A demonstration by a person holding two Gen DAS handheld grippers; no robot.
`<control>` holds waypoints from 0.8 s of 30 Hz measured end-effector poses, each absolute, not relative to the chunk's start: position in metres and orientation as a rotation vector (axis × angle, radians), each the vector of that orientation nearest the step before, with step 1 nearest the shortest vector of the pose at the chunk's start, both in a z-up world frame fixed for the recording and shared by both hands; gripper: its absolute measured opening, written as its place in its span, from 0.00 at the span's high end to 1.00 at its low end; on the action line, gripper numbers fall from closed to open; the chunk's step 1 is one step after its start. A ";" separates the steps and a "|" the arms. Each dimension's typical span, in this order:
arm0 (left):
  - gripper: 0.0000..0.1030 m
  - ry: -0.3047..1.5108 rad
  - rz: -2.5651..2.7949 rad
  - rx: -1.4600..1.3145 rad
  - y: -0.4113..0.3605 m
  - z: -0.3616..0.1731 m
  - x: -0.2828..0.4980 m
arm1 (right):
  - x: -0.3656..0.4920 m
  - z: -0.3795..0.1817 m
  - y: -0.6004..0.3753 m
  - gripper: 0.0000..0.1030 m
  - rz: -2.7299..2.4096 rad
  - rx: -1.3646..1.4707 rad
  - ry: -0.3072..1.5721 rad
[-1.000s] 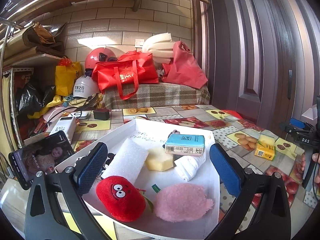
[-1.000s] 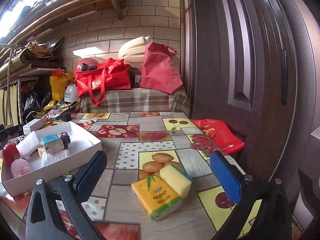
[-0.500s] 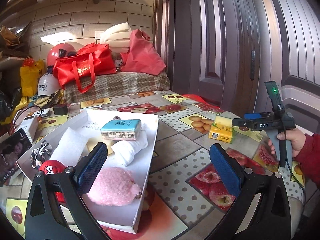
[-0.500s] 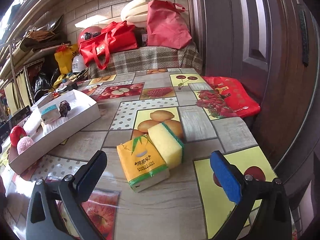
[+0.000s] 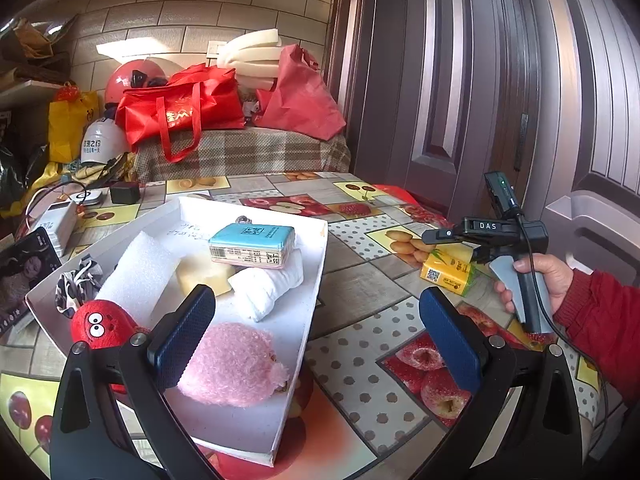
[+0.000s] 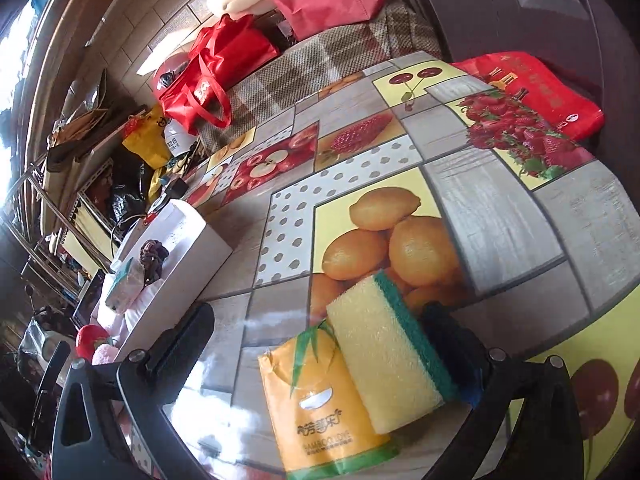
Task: Organize soft objects
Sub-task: 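Grasp the yellow bamboo tissue pack with left gripper while right gripper grasps the yellow-green sponge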
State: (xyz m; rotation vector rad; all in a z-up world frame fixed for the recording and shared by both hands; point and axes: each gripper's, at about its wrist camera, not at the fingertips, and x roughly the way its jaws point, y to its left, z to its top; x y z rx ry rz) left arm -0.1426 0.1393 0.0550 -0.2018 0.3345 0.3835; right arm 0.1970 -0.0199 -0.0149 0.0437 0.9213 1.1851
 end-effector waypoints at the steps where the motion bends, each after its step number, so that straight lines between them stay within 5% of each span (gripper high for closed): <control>1: 0.00 0.335 0.383 -0.200 0.139 0.055 -0.143 | 0.187 -0.016 -0.021 0.00 1.208 0.056 0.944; 15: 0.00 0.368 0.316 -0.138 0.113 0.054 -0.121 | 0.125 -0.007 -0.029 0.01 1.229 -0.096 0.818; 20: 0.00 0.438 0.271 -0.148 0.096 0.051 -0.085 | 0.136 -0.018 -0.027 0.63 1.201 -0.112 0.903; 22: 0.00 0.470 0.267 -0.146 0.090 0.049 -0.069 | 0.143 -0.017 -0.038 0.73 1.156 -0.124 0.888; 24: 0.00 0.512 0.259 -0.151 0.086 0.046 -0.050 | 0.149 -0.016 -0.051 0.73 1.115 -0.125 0.877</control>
